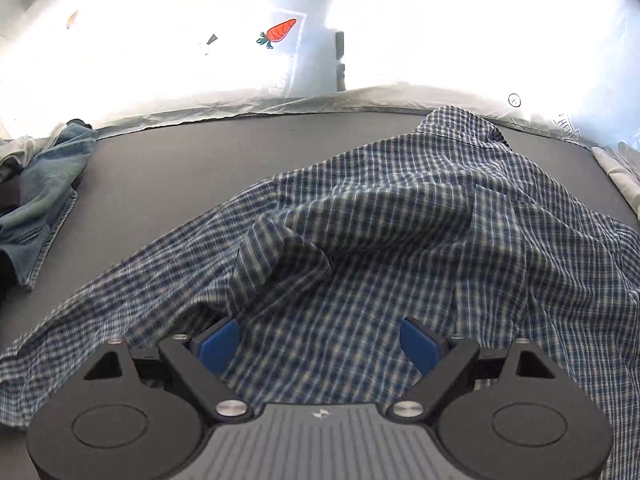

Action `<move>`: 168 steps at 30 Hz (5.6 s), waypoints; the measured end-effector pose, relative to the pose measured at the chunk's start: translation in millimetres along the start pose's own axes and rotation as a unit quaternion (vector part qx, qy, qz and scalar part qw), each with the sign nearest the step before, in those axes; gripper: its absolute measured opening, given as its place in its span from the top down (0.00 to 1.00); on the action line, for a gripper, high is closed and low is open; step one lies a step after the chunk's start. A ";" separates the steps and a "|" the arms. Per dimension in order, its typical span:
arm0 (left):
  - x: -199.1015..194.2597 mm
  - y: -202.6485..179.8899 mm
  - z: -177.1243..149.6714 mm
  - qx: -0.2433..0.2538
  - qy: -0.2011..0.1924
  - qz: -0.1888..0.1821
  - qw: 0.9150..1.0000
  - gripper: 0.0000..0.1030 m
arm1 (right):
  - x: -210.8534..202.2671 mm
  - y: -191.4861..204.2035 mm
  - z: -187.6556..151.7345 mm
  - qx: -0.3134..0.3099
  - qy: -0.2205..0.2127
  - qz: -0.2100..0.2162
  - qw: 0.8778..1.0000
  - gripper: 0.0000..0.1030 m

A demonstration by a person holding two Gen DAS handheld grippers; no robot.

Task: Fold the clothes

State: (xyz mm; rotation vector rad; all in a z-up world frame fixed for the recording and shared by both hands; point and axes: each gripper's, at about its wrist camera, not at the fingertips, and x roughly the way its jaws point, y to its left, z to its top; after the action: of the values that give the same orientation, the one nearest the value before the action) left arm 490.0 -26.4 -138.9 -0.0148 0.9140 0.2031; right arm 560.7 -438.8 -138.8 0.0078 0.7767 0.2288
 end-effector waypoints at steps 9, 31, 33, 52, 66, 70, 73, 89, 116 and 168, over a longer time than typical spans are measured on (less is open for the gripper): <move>131.4 32.2 141.2 0.136 -0.028 -0.142 0.980 0.14 | 141.3 98.4 85.9 -0.009 0.007 0.049 0.999 0.10; 202.1 -15.5 214.6 0.150 -0.128 -0.131 0.971 0.97 | 214.9 188.3 156.0 -0.040 -0.065 -0.003 0.997 0.97; 214.1 -13.8 227.1 0.154 -0.129 -0.106 0.974 0.97 | 226.0 205.3 172.7 -0.062 -0.081 -0.007 0.995 0.97; 94.1 119.3 115.5 -0.065 -0.106 -0.057 0.991 0.28 | 96.9 163.0 78.5 -0.010 -0.059 -0.047 0.997 0.20; -45.0 171.2 -146.4 -0.170 0.040 0.131 0.976 0.25 | -41.5 72.9 -127.1 0.031 0.056 -0.034 0.997 0.39; -56.6 186.5 -174.1 -0.161 0.050 0.161 0.972 0.24 | -61.7 64.7 -141.3 0.066 0.059 -0.014 0.996 0.40; -60.8 201.4 -186.5 -0.157 0.062 0.167 0.971 0.22 | -80.4 68.3 -156.1 0.085 0.060 -0.002 0.995 0.40; -102.6 236.8 -199.8 -0.234 0.007 0.032 0.972 0.97 | -163.3 105.2 -166.0 0.091 -0.039 -0.038 0.994 1.00; -148.1 258.4 -207.0 -0.248 -0.006 0.197 0.948 0.42 | -148.1 46.2 -211.3 0.184 0.072 -0.086 0.976 0.50; -56.8 25.2 -169.4 -0.163 0.110 0.074 0.978 0.00 | -29.1 -141.9 -91.6 -0.179 0.100 -0.167 0.964 0.64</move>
State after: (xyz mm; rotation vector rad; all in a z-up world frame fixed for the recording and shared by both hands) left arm 318.8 -28.0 -196.0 -0.2792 1.0946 0.4972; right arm 505.5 -590.3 -196.9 -0.4919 0.9145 0.0464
